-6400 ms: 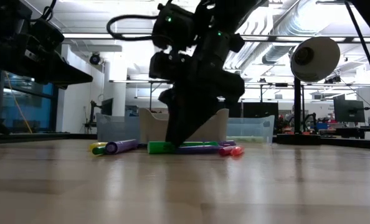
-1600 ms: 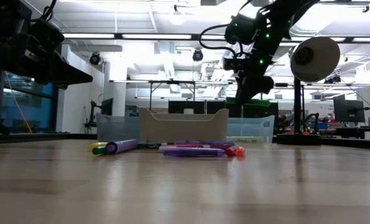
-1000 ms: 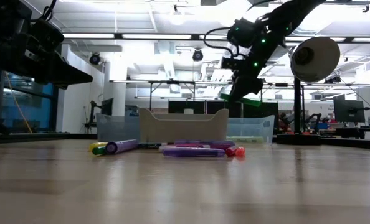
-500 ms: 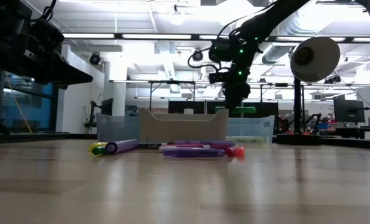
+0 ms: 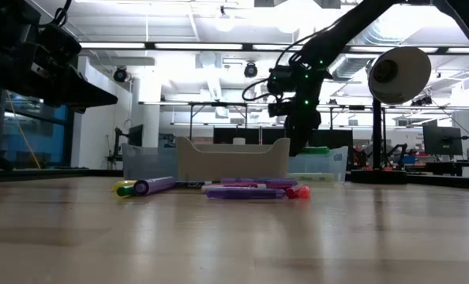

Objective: Pick & Place Markers
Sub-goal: Put the green highlighter into the transparent bin

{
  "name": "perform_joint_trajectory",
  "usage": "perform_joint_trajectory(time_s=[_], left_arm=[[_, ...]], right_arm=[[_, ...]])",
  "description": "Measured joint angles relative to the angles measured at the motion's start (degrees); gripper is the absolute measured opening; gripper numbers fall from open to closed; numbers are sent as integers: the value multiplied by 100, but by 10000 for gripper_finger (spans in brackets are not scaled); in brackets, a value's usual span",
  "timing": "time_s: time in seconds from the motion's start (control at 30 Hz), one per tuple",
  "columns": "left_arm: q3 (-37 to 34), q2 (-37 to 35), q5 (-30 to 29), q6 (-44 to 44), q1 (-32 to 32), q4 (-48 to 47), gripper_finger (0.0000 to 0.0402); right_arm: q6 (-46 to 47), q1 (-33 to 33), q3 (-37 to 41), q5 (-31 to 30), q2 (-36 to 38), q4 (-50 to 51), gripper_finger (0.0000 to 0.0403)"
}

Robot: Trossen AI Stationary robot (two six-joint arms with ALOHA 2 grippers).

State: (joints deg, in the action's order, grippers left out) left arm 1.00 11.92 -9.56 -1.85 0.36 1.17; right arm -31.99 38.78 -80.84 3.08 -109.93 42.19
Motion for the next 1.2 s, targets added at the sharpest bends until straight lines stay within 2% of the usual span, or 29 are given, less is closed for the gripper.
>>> perform_joint_trajectory(time_s=[0.4, 0.93, 1.2], left_arm=[[-1, -2, 0, 1, -2, 0, 1], [-1, -1, -2, 1, -2, 0, 1], [1, -1, -2, 1, -2, 0, 1]], right_arm=[[-390, 112, 0, 586, -93, 176, 73], [-827, 97, 0, 598, -151, 134, 74], [-966, 97, 0, 587, -151, 127, 100]])
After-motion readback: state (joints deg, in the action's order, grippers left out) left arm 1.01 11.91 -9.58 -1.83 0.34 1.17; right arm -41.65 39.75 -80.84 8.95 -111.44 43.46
